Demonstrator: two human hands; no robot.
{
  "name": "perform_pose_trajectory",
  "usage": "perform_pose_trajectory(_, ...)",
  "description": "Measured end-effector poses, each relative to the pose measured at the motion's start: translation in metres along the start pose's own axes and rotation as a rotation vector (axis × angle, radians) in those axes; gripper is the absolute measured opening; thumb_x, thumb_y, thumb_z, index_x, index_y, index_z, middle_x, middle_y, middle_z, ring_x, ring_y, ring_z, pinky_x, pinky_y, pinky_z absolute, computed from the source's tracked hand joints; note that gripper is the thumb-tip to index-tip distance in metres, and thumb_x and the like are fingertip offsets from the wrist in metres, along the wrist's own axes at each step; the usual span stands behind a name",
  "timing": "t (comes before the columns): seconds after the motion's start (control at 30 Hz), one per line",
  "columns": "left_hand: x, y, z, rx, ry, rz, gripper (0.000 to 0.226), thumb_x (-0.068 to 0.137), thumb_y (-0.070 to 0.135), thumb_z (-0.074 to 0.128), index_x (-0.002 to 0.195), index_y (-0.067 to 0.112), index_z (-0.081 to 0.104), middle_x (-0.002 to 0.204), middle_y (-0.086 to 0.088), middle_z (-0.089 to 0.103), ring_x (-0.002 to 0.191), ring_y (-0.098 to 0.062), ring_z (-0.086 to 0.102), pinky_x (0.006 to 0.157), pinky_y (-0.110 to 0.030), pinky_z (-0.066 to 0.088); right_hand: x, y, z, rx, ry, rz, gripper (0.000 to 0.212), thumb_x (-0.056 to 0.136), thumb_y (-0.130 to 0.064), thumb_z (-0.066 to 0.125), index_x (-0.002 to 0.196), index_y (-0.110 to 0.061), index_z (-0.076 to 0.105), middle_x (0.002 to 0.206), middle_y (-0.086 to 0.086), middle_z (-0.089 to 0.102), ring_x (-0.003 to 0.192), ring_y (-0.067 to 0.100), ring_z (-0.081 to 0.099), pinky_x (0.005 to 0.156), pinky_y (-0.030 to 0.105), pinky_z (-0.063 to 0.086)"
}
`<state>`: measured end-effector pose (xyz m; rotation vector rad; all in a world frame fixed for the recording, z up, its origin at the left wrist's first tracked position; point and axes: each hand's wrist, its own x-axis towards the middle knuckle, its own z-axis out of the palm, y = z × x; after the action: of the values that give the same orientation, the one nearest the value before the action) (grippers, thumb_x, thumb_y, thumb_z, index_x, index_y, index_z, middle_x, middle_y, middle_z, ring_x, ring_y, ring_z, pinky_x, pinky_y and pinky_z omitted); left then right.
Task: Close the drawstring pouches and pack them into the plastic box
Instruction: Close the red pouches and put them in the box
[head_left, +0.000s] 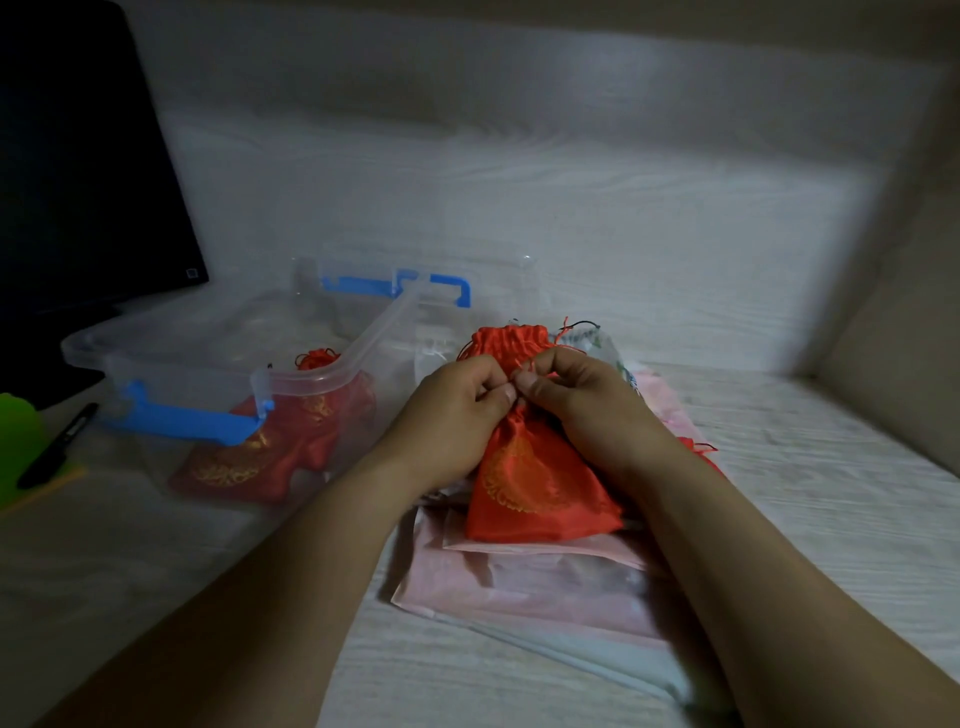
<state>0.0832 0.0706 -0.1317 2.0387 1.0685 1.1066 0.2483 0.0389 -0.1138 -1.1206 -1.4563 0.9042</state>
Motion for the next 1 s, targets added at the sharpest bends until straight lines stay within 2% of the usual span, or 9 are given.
perform_pose_trajectory(0.1,0.000,-0.001,0.002,-0.055,0.007,-0.012,0.022,0.104,0.023,0.060,0.082,0.022,0.064,0.056,0.020,0.058,0.048,0.002,0.045,0.056,-0.025,0.034,0.000,-0.001,0.000,0.083,-0.013,0.045,0.023,0.102,-0.010,0.060,0.079,-0.010,0.064,0.071,0.014,0.062,0.059,0.018,0.049,0.058,0.030,0.040)
perform_pose_trajectory(0.23,0.002,-0.002,0.005,-0.012,0.041,-0.009,0.020,0.103,0.027,0.060,0.085,0.020,0.063,0.069,0.005,0.066,0.052,0.000,0.045,0.057,-0.028,0.038,0.001,-0.002,-0.001,0.222,-0.049,0.165,0.033,0.103,-0.009,0.055,0.071,-0.010,0.061,0.061,0.011,0.056,0.049,0.017,0.045,0.051,0.029,0.036)
perform_pose_trajectory(0.3,0.000,-0.001,0.006,0.033,0.066,0.007,0.020,0.103,0.028,0.060,0.084,0.020,0.061,0.075,0.000,0.068,0.057,-0.004,0.049,0.059,-0.030,0.042,0.001,-0.001,-0.003,0.262,-0.064,0.210,0.033,0.104,-0.009,0.052,0.072,-0.011,0.060,0.064,0.009,0.055,0.047,0.015,0.043,0.049,0.029,0.031)
perform_pose_trajectory(0.43,-0.003,0.003,0.007,0.049,0.079,0.011,0.023,0.103,0.028,0.060,0.081,0.019,0.057,0.066,0.005,0.059,0.057,-0.005,0.048,0.059,-0.031,0.041,0.005,0.000,-0.005,0.329,-0.050,0.255,0.023,0.104,-0.008,0.049,0.083,-0.012,0.059,0.063,0.003,0.056,0.042,0.012,0.041,0.045,0.026,0.028)
perform_pose_trajectory(0.57,0.002,0.002,0.003,-0.103,0.068,-0.055,0.025,0.104,0.025,0.058,0.084,0.011,0.057,0.056,0.011,0.049,0.050,-0.005,0.042,0.057,-0.029,0.036,0.008,0.004,-0.004,0.456,-0.036,0.280,0.017,0.102,-0.011,0.050,0.088,-0.013,0.059,0.065,0.002,0.053,0.044,0.011,0.041,0.043,0.022,0.036)
perform_pose_trajectory(0.7,0.002,0.008,-0.002,-0.223,0.094,-0.119,0.028,0.106,0.024,0.053,0.086,0.004,0.056,0.050,0.012,0.042,0.047,-0.007,0.037,0.052,-0.028,0.032,0.007,0.002,-0.005,0.473,-0.055,0.258,0.016,0.101,-0.007,0.054,0.084,-0.008,0.056,0.064,0.005,0.055,0.048,0.012,0.045,0.047,0.021,0.042)
perform_pose_trajectory(0.87,0.002,0.010,-0.005,-0.173,0.183,-0.120,0.045,0.106,0.039,0.045,0.064,0.025,0.047,0.056,0.009,0.043,0.056,-0.014,0.040,0.061,-0.038,0.036,0.006,-0.001,-0.009,0.415,-0.090,0.217,0.018,0.100,-0.006,0.056,0.083,-0.009,0.057,0.071,0.006,0.058,0.054,0.012,0.049,0.053,0.021,0.042)
perform_pose_trajectory(0.93,0.000,0.014,-0.005,-0.137,0.175,-0.095,0.048,0.107,0.037,0.047,0.063,0.019,0.047,0.055,0.007,0.044,0.054,-0.013,0.040,0.061,-0.036,0.036,0.006,0.001,-0.010,0.365,-0.056,0.186,0.016,0.099,-0.005,0.060,0.083,-0.007,0.060,0.071,0.010,0.059,0.055,0.014,0.052,0.054,0.022,0.044)
perform_pose_trajectory(1.0,-0.005,0.018,-0.005,-0.083,0.090,-0.025,0.046,0.107,0.033,0.052,0.065,0.013,0.050,0.056,0.004,0.045,0.054,-0.010,0.041,0.059,-0.033,0.037,0.005,0.003,-0.011,0.340,-0.008,0.164,0.015,0.097,-0.004,0.063,0.082,-0.005,0.062,0.070,0.015,0.060,0.056,0.017,0.055,0.057,0.025,0.047)
